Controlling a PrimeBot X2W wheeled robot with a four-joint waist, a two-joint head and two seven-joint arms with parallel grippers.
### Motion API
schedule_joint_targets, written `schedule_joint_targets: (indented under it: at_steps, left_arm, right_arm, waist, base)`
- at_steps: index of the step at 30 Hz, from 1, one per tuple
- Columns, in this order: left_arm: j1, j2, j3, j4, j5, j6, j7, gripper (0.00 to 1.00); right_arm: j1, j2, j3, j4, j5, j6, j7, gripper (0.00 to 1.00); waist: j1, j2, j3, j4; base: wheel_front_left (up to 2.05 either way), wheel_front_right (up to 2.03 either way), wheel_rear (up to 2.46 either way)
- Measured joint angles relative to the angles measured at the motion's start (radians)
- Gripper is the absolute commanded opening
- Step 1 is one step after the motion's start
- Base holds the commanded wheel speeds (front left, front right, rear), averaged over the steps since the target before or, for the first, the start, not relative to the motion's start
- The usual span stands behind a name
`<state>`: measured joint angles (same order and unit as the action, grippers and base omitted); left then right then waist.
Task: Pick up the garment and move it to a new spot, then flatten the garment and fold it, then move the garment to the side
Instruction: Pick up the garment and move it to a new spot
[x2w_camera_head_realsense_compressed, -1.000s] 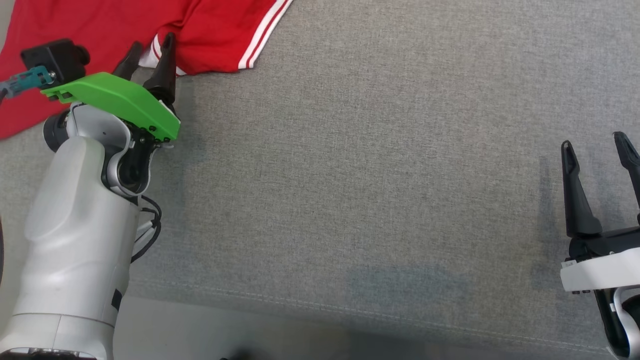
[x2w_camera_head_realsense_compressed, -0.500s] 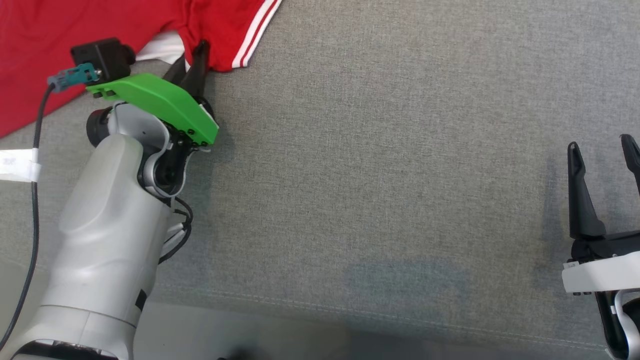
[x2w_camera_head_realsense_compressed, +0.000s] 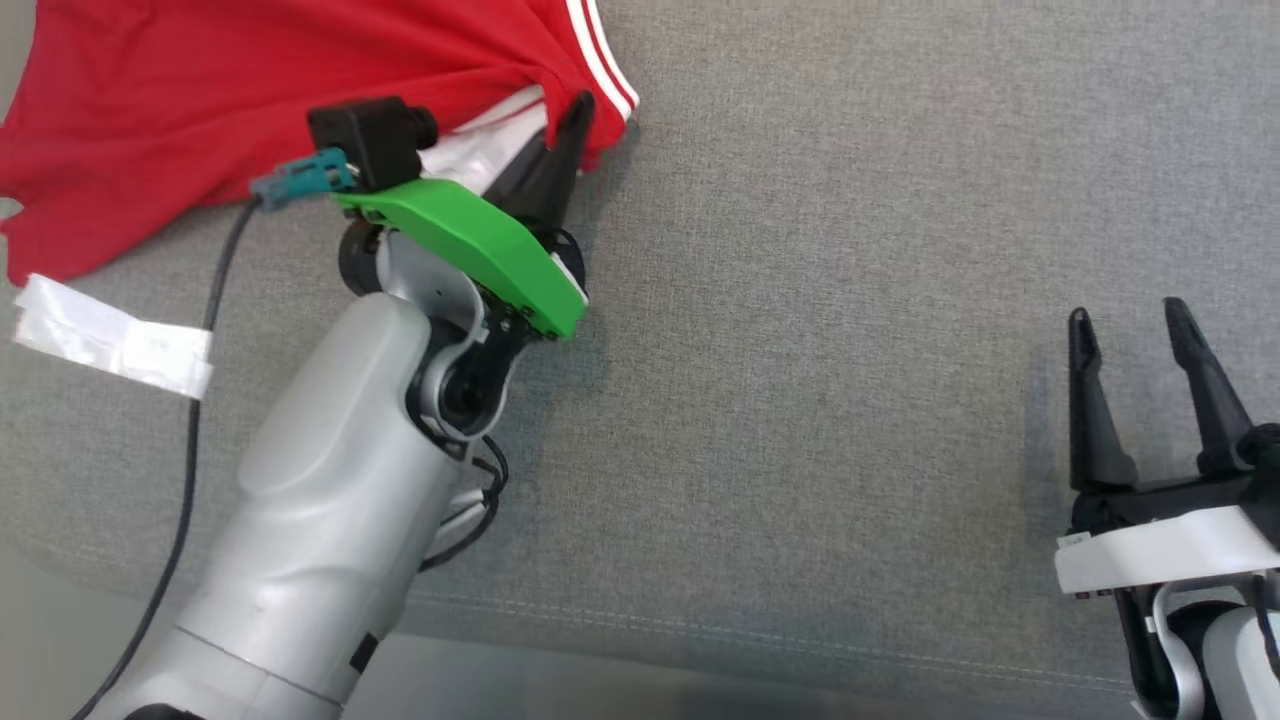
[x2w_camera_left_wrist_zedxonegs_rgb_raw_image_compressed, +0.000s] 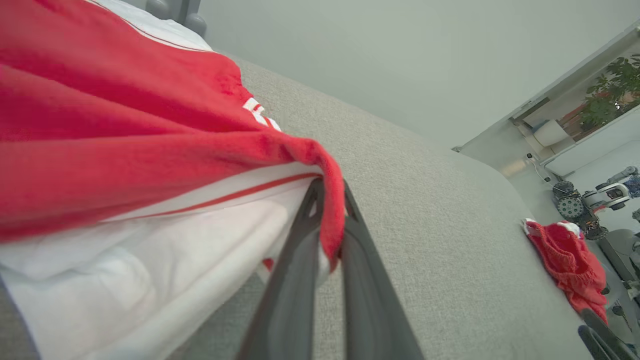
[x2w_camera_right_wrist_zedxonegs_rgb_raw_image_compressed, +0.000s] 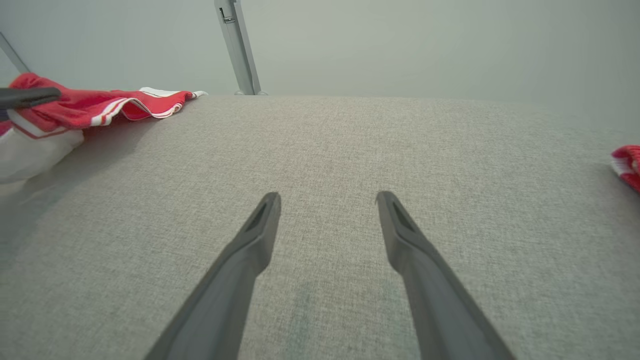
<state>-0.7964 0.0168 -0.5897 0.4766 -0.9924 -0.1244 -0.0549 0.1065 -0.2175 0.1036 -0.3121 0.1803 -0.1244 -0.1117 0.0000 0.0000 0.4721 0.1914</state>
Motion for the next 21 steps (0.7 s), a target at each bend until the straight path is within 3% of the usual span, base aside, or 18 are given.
schedule_joint_targets:
  at_steps: [2,8,15,21]
  left_arm:
    - [0.022,0.001,-0.050,-0.027,-0.001,0.000,0.000,0.00]
    - [0.102,0.007,-0.173,-0.102,-0.055,0.000,0.011,0.00]
    - [0.146,0.023,-0.335,-0.284,-0.166,0.000,0.019,0.00]
    - [0.146,0.025,-0.371,-0.360,-0.179,0.000,0.005,0.00]
  right_arm:
    - [-0.011,0.012,0.021,0.025,0.006,0.003,-0.014,1.00]
    - [-0.036,0.042,0.114,0.093,0.018,0.056,-0.038,1.00]
    - [-0.062,0.080,0.190,0.164,0.035,0.100,-0.056,1.00]
    - [-0.062,0.108,0.205,0.211,0.054,0.110,-0.070,1.00]
  waist:
    - [0.0000,0.0000,-0.015,-0.004]
    - [0.0000,0.0000,-0.063,-0.025]
    - [0.0000,0.0000,-0.108,-0.077]
    - [0.0000,0.0001,-0.134,-0.133]
  base:
    - [0.00,0.00,0.00]
    - [0.00,0.00,0.00]
    - [0.00,0.00,0.00]
    - [0.00,0.00,0.00]
